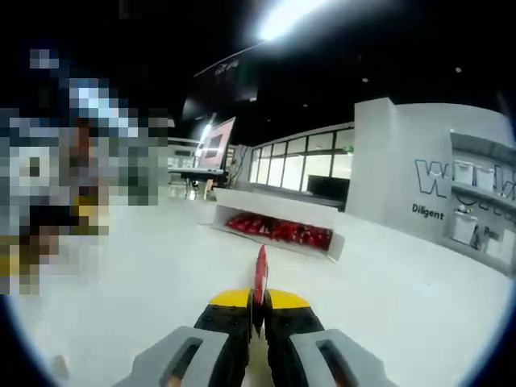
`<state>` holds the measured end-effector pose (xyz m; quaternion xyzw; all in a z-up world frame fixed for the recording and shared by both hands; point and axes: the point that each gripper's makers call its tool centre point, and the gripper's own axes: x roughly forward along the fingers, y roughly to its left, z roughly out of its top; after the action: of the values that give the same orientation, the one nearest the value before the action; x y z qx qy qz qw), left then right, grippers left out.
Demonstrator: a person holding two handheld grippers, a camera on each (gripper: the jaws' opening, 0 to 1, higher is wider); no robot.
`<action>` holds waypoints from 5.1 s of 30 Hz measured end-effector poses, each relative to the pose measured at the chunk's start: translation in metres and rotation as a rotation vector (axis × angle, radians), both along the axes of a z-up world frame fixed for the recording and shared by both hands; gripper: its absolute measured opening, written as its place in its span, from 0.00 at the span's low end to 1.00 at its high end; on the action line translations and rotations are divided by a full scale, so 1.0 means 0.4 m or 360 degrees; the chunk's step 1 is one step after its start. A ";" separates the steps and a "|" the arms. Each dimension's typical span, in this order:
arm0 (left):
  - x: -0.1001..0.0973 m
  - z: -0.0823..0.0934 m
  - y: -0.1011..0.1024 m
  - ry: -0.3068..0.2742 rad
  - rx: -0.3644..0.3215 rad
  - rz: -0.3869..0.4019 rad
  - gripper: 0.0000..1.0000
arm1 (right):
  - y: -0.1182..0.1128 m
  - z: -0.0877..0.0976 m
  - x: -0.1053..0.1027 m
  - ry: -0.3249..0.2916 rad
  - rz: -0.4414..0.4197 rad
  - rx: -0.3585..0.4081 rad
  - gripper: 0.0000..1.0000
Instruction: Tear open the coffee pouch, take out the coffee, and pour the coffee from the pouch into the cup
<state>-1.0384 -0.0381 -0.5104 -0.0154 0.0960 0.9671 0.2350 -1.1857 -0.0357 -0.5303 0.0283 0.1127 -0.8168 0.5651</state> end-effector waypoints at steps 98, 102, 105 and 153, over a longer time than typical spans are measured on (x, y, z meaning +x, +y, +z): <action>0.005 -0.001 0.002 0.0010 -0.0023 -0.0014 0.66 | 0.120 -0.013 0.073 0.0013 0.0014 0.0041 0.07; 0.006 -0.001 0.004 0.0011 -0.0024 -0.0017 0.66 | 0.123 -0.013 0.073 0.0010 0.0014 0.0043 0.07; 0.007 0.000 0.006 0.0016 -0.0023 -0.0026 0.66 | 0.126 -0.014 0.074 0.0010 0.0015 0.0044 0.07; 0.013 0.003 0.013 0.0032 -0.0022 -0.0067 0.66 | 0.172 -0.018 0.107 0.0013 -0.0005 0.0063 0.07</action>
<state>-1.0331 -0.0329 -0.5090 -0.0052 0.1052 0.9614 0.2543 -1.1430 0.0331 -0.5376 0.0363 0.1311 -0.8154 0.5627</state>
